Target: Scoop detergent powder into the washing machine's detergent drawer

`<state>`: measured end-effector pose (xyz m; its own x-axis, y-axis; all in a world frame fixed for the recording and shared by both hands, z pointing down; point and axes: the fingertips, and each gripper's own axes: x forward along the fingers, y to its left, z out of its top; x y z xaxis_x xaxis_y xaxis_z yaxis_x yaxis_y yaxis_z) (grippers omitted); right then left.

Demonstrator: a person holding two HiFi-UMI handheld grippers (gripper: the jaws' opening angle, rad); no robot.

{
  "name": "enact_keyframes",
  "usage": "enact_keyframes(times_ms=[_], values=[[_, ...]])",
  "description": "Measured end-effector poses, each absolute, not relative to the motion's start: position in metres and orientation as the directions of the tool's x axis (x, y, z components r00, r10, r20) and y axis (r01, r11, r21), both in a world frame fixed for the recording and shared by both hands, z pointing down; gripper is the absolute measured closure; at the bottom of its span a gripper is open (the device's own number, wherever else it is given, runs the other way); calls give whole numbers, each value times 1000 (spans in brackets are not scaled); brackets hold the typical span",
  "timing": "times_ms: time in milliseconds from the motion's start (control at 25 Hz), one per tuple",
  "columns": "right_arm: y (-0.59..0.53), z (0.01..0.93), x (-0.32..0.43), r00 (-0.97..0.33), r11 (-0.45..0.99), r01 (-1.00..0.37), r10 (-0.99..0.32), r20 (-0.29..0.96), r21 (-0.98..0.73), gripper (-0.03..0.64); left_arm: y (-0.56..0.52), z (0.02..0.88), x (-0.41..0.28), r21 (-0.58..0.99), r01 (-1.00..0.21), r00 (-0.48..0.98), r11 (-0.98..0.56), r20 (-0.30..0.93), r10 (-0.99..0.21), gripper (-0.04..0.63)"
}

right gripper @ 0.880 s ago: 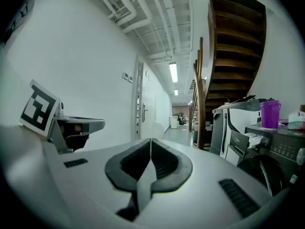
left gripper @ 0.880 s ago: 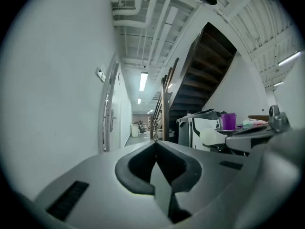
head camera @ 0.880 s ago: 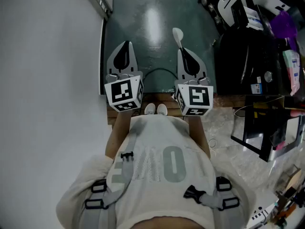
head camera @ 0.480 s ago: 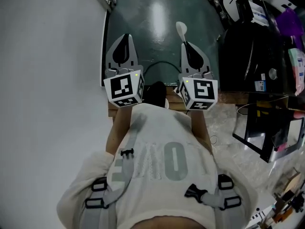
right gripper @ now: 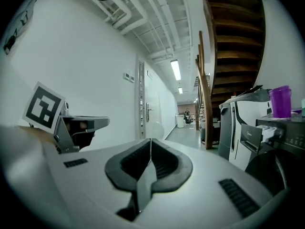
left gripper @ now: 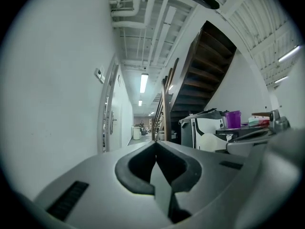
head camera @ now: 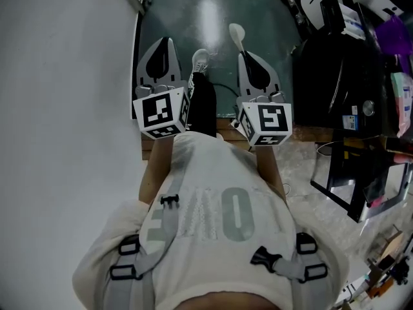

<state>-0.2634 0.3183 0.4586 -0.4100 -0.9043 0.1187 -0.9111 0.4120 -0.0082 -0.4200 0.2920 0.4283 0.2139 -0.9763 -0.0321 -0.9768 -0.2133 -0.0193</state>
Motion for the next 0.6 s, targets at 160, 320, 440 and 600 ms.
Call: enact_keyframes(times_ms=[160,320,440,600], values=[[272,464,-278,-427,433,-901,-896,120,28,604,246,436,-425,-12,-978,209,-209,-41,-977,574],[215,470,-288,-428,437,-898,-895,128,51,604,191,439,-432,-19,-978,207,-206,-51,-977,574],[168,480,-296,-430,442,-896,-890,150,55,604,143,448,-435,-18,-977,215,-214,-35,-976,574],[86,486,-300,-404,420,-905,-898,176,63,604,60,453,-430,-5,-966,259,-259,-12,-966,574]])
